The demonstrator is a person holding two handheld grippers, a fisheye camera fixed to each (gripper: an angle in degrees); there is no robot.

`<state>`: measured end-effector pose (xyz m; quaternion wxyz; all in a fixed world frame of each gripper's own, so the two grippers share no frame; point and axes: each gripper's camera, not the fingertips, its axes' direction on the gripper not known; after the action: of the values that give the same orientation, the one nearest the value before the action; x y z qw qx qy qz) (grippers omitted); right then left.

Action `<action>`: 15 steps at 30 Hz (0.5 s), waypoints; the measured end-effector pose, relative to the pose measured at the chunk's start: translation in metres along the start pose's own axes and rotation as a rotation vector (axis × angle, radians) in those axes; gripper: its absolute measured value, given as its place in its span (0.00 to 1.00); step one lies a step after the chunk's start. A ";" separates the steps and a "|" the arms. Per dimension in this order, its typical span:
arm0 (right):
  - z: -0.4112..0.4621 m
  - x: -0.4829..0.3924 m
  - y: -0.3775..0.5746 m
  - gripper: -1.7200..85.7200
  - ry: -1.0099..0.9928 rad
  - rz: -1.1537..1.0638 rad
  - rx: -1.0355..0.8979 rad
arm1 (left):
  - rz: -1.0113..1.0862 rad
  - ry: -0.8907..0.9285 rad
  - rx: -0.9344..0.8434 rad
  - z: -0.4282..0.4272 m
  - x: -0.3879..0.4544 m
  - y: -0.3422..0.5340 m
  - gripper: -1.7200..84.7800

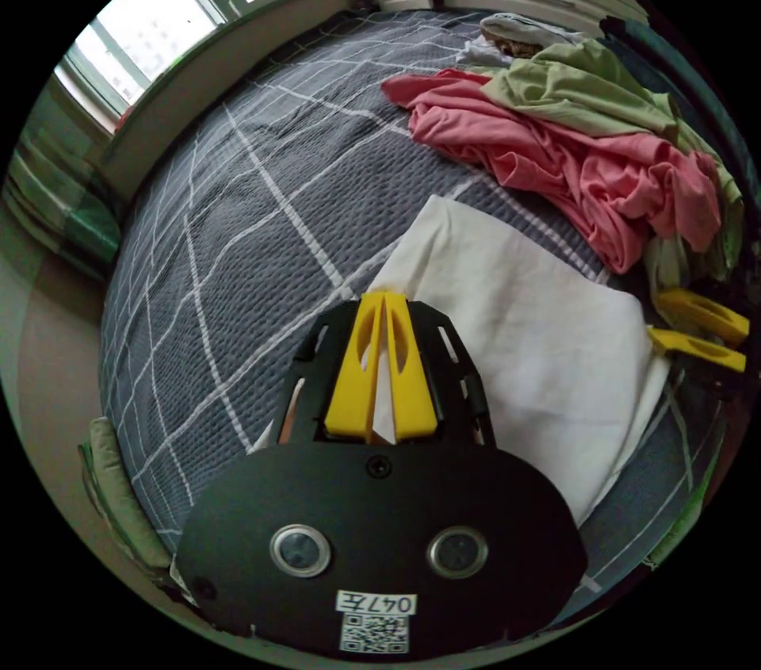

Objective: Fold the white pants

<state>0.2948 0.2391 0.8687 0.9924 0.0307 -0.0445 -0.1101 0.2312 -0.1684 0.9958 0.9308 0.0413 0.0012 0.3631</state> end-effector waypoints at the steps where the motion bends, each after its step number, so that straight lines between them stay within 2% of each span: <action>1: 0.000 0.003 0.002 0.09 -0.023 0.014 0.006 | 0.001 0.016 0.030 -0.005 0.002 -0.005 0.01; 5: 0.009 0.019 0.008 0.13 -0.144 0.112 0.002 | 0.038 0.106 0.048 -0.007 0.010 -0.025 0.01; 8: 0.012 0.025 0.009 0.15 -0.180 0.199 0.031 | 0.089 0.162 -0.052 0.015 0.024 -0.039 0.01; 11: 0.005 0.029 0.009 0.16 -0.208 0.240 0.103 | 0.120 0.077 0.005 0.007 0.040 -0.041 0.01; 15: 0.006 0.011 0.001 0.14 -0.164 0.137 0.132 | 0.209 -0.055 0.012 -0.004 0.053 -0.052 0.01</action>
<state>0.3051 0.2371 0.8752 0.9865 0.0839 -0.1347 -0.0409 0.3052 -0.1703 0.9895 0.8873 0.0570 -0.0265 0.4569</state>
